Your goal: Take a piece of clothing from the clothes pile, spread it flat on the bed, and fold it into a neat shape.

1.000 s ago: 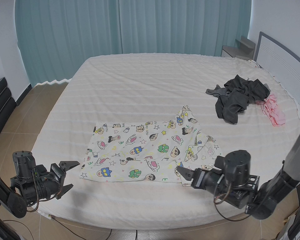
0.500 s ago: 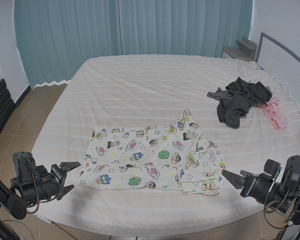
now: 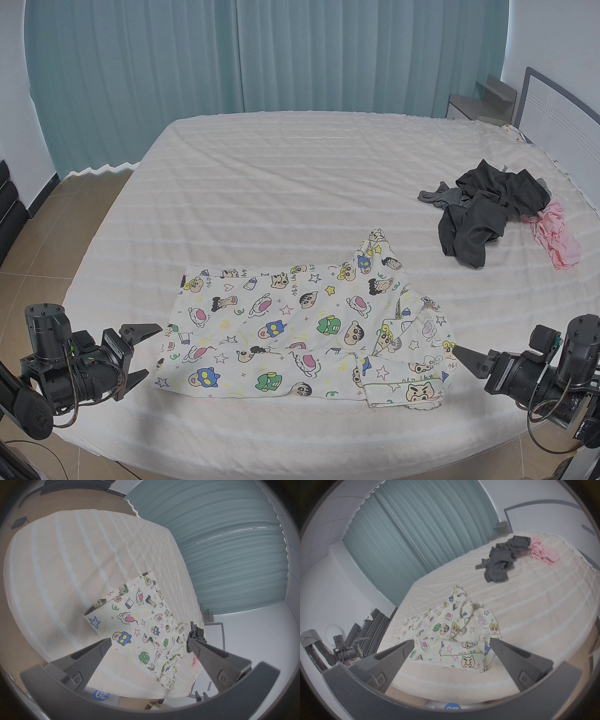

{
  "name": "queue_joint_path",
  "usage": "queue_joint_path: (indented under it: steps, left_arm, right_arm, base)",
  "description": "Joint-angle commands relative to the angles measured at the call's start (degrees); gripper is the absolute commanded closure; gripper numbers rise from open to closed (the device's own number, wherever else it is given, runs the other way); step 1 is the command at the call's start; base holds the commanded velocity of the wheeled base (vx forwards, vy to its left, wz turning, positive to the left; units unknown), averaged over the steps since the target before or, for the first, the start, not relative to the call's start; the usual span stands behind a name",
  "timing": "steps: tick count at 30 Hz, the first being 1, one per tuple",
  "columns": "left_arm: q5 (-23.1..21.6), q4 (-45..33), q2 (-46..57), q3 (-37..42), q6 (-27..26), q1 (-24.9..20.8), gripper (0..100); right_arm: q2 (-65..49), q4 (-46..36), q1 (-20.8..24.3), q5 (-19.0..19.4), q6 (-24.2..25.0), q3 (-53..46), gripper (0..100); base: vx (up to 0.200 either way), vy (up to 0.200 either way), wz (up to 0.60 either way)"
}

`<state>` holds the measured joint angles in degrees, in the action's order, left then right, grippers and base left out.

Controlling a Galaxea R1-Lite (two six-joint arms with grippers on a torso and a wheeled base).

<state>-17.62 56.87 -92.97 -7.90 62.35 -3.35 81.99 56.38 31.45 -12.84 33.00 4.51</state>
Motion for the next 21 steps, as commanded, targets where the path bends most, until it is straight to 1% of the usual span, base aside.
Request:
queue_joint_path:
  steps: [1, 3, 4, 7, 13, 15, 19, 20, 21]
  left_arm:
    - [-0.05, -0.09, -0.2, -0.01, 0.05, 0.01, 0]
    - [-0.05, -0.09, -0.2, -0.01, 0.05, 0.01, 0]
    - [-0.14, -0.09, -0.29, -0.01, 0.14, -0.08, 0]
    - [-0.23, 0.0, -0.2, -0.01, 0.05, -0.08, 0]
    - [-0.14, -0.09, -0.29, 0.08, 0.22, -1.31, 0]
    - [-0.14, -0.09, -0.29, -0.01, 1.01, -1.75, 0]
    - [-0.23, -0.09, -0.29, -0.01, 1.98, -1.92, 0]
    - [-0.23, -0.09, -0.29, -0.01, 1.98, -1.92, 0]
    - [-0.23, -0.09, -0.29, -0.01, 1.98, -1.92, 0]
  right_arm:
    - [17.23, 0.75, -5.26, 3.78, 5.85, 0.41, 0]
    - [17.23, 0.75, -5.26, 3.78, 5.85, 0.41, 0]
    - [24.27, 2.86, -6.58, 7.21, 9.19, 0.68, 0]
    - [29.72, 8.39, -6.58, 9.76, 11.21, 0.15, 0]
    - [39.73, 17.45, -7.02, 9.32, 11.74, -0.2, 0]
    - [43.16, 21.14, -7.02, 9.06, 11.65, -0.47, 0]
    - [45.8, 30.98, -7.28, 9.15, 11.82, -2.93, 0]
    - [45.8, 30.98, -7.28, 9.15, 11.82, -2.93, 0]
    - [47.29, 33.62, -7.19, 8.97, 11.56, -3.54, 0]
  base:
    - [0.0, 0.0, 0.0]
    - [0.0, 0.0, 0.0]
    - [0.0, 0.0, 0.0]
    - [0.0, 0.0, 0.0]
    - [0.0, 0.0, 0.0]
    - [0.0, 0.0, 0.0]
    - [0.0, 0.0, 0.0]
    - [0.0, 0.0, 0.0]
    - [0.0, 0.0, 0.0]
